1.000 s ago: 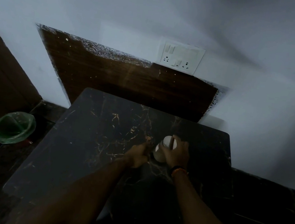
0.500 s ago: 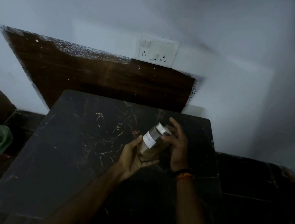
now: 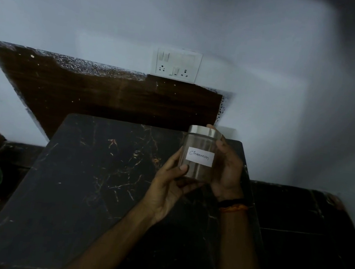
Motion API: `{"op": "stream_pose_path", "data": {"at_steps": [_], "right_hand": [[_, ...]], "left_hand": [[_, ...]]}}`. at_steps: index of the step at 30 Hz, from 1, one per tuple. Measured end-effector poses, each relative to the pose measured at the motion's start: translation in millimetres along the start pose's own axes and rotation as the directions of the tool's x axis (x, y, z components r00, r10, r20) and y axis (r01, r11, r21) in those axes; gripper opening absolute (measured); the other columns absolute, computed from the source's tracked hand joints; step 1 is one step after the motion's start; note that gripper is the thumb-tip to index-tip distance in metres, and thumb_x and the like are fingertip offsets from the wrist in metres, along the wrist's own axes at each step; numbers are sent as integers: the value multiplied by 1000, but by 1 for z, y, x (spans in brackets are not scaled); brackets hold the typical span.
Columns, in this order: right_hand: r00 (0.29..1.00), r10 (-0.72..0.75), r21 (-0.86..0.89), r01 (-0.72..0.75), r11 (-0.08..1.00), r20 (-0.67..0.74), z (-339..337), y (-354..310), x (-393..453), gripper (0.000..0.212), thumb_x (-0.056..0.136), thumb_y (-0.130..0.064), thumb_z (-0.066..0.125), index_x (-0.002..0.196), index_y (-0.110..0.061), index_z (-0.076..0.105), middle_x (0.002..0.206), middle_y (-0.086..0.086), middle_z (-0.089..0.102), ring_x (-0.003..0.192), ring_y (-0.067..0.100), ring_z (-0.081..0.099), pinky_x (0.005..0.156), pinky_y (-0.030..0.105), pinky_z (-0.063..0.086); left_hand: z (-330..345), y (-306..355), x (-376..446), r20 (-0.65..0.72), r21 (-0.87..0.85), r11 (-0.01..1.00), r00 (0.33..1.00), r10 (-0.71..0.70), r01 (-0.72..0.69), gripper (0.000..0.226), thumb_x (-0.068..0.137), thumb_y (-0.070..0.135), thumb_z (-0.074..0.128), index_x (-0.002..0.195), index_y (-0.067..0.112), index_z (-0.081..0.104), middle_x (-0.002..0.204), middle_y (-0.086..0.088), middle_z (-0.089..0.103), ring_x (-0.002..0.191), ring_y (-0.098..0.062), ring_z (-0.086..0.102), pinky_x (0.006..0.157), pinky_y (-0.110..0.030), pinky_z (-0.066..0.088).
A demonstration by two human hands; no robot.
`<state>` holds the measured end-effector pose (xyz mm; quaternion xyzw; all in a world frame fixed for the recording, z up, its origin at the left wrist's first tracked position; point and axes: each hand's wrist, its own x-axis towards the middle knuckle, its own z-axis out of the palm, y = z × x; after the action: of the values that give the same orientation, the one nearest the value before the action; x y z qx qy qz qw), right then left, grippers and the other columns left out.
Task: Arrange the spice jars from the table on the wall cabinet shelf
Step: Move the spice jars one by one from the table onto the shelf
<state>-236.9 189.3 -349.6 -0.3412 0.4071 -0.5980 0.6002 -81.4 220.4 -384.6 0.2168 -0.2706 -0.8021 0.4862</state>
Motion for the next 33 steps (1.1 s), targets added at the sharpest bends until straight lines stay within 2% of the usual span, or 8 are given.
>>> {"op": "stream_pose_path", "data": {"at_steps": [4, 8, 15, 18, 21, 25, 28, 33], "right_hand": [[1000, -16, -32, 16, 999, 7, 5, -8, -6, 57, 91, -36, 54, 144, -15, 53, 135, 16, 63, 119, 34, 63, 98, 51, 53], [999, -33, -82, 31, 996, -19, 6, -14, -9, 61, 89, -40, 56, 145, -15, 52, 141, 18, 59, 125, 38, 59, 105, 56, 48], [997, -78, -120, 77, 990, -3, 6, -29, -10, 60, 91, -40, 55, 145, -14, 51, 136, 15, 62, 119, 32, 64, 96, 46, 56], [993, -116, -147, 116, 982, 10, 8, -49, -3, 59, 93, -39, 54, 145, -13, 50, 137, 18, 61, 119, 33, 64, 98, 50, 54], [982, -187, -155, 188, 970, 19, 13, -81, 7, 55, 96, -38, 53, 144, -11, 51, 138, 19, 61, 120, 33, 64, 102, 51, 50], [955, -294, -149, 294, 944, 24, 19, -126, 15, 48, 98, -36, 55, 140, -13, 56, 141, 18, 59, 131, 39, 56, 112, 60, 42], [924, -383, -179, 379, 908, 10, 26, -163, 18, 48, 95, -38, 57, 138, -17, 59, 139, 13, 62, 129, 36, 58, 112, 58, 43], [861, -508, -212, 499, 840, 12, 37, -218, 20, 50, 93, -38, 57, 140, -20, 58, 138, 4, 64, 128, 30, 60, 111, 56, 45]], "left_hand": [[9, 4, -3, 10, 17, 1000, 1000, 20, -20, 69, 80, 26, 77, 145, 24, 51, 142, -14, 56, 131, -37, 54, 102, -52, 49], [12, 4, -4, 21, 35, 999, 999, 26, -27, 63, 83, 23, 69, 144, 26, 52, 143, -14, 56, 131, -37, 54, 104, -54, 47], [23, 8, 2, 62, 61, 997, 997, 40, -44, 68, 83, 27, 73, 146, 24, 50, 143, -15, 55, 132, -38, 53, 102, -51, 48], [35, 17, 15, 99, 91, 994, 994, 49, -58, 65, 86, 29, 71, 147, 24, 48, 145, -15, 54, 133, -37, 52, 103, -50, 48], [55, 31, 35, 160, 125, 987, 984, 76, -96, 61, 92, 28, 64, 149, 24, 44, 147, -14, 51, 135, -37, 50, 104, -51, 47], [88, 51, 61, 267, 147, 978, 958, 106, -149, 59, 95, 25, 59, 151, 22, 41, 149, -16, 49, 137, -37, 48, 106, -53, 45], [118, 71, 79, 311, 135, 975, 942, 128, -177, 67, 89, 24, 67, 151, 20, 42, 150, -17, 48, 137, -38, 47, 108, -59, 42], [167, 101, 102, 372, 114, 966, 912, 174, -231, 70, 82, 21, 67, 149, 18, 45, 146, -19, 51, 132, -39, 53, 107, -60, 43]]}}
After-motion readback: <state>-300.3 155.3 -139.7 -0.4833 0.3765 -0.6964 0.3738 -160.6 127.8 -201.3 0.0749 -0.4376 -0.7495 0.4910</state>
